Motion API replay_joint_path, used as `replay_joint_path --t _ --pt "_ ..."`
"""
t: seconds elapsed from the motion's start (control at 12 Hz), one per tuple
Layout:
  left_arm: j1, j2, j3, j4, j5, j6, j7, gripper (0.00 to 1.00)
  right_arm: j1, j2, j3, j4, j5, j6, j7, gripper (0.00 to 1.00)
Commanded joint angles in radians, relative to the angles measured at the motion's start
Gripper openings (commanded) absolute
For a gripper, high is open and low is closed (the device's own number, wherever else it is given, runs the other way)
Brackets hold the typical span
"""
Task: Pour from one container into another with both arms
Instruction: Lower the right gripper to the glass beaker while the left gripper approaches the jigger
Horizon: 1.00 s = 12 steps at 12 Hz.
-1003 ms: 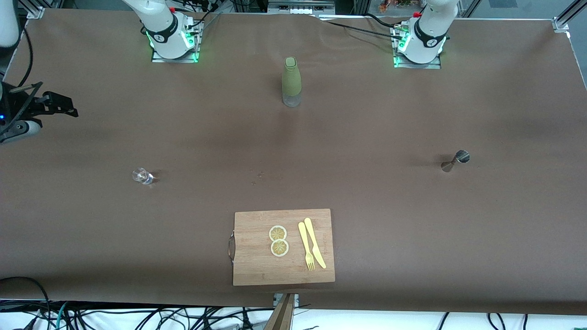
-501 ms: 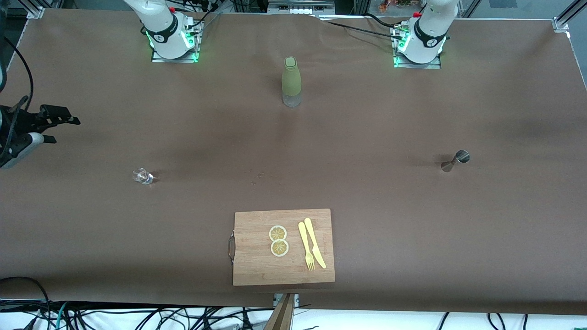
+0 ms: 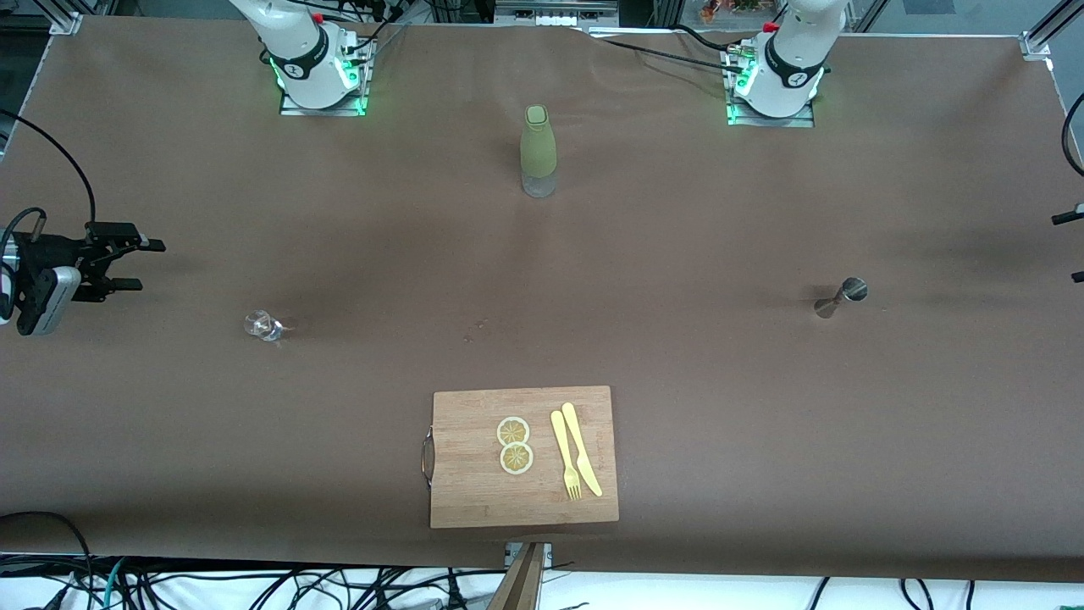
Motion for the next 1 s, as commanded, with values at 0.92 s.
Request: replay_joint_path --t 0.92 --pt "0.04 0.229 -0.013 -0.082 -0.124 -0.146 0.59 1.0 -0.134 0.343 0.012 0.008 0.582 0.016 -1.062 1.0"
